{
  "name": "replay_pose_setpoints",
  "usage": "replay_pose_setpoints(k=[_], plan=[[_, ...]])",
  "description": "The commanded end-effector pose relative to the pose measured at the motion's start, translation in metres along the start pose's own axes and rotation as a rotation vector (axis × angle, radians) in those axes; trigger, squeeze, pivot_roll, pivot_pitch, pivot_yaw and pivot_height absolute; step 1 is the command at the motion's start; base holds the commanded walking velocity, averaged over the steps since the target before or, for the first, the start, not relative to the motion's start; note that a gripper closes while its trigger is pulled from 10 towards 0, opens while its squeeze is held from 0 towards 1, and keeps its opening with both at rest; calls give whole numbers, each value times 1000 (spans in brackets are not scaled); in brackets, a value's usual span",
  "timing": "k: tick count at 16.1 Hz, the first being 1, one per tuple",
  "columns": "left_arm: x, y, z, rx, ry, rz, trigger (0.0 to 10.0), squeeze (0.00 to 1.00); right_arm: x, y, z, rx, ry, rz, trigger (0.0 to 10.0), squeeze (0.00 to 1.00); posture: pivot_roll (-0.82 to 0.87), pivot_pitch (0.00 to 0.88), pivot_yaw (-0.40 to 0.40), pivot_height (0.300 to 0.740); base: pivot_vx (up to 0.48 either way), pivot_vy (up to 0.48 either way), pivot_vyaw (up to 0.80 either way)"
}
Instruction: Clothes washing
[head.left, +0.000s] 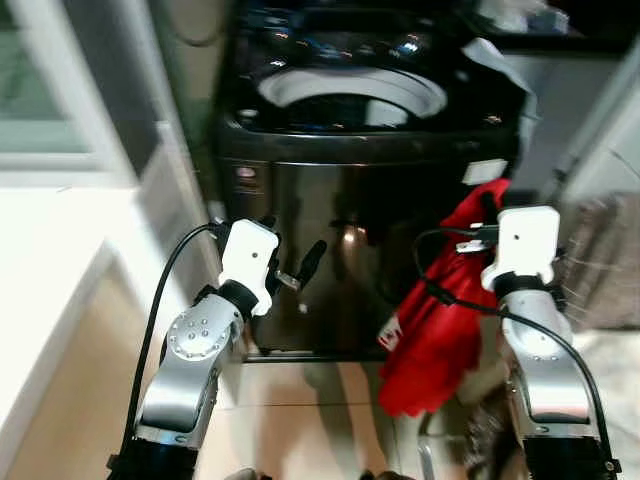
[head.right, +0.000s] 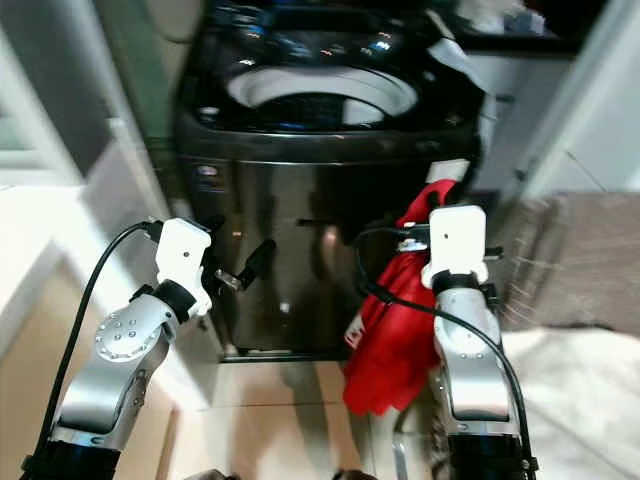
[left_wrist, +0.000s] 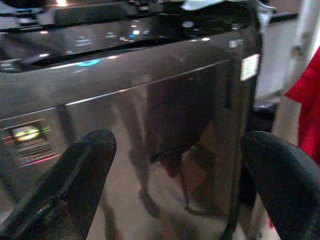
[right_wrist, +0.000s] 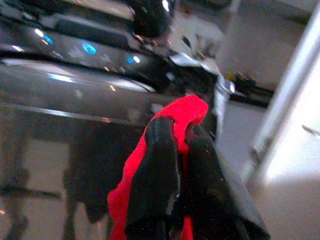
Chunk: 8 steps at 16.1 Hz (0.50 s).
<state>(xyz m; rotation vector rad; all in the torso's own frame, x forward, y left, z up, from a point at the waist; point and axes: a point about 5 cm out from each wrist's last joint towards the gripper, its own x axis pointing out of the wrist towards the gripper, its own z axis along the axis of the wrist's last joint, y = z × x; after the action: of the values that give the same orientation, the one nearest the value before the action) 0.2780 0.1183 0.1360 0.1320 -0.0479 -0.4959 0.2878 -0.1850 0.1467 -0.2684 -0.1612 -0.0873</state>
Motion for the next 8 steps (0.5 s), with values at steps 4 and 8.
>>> replay_pose_setpoints(k=[4,8], plan=[[9,14,8,68,-12,67,10000,0,22,9,14,-9,-67,46,10000,0,-62,0,-9,740,0,0,0],[13,14,14,74,-48,105,10000,0,31,14,22,24,-97,50,10000,0,-54,0,-11,740,0,0,0]])
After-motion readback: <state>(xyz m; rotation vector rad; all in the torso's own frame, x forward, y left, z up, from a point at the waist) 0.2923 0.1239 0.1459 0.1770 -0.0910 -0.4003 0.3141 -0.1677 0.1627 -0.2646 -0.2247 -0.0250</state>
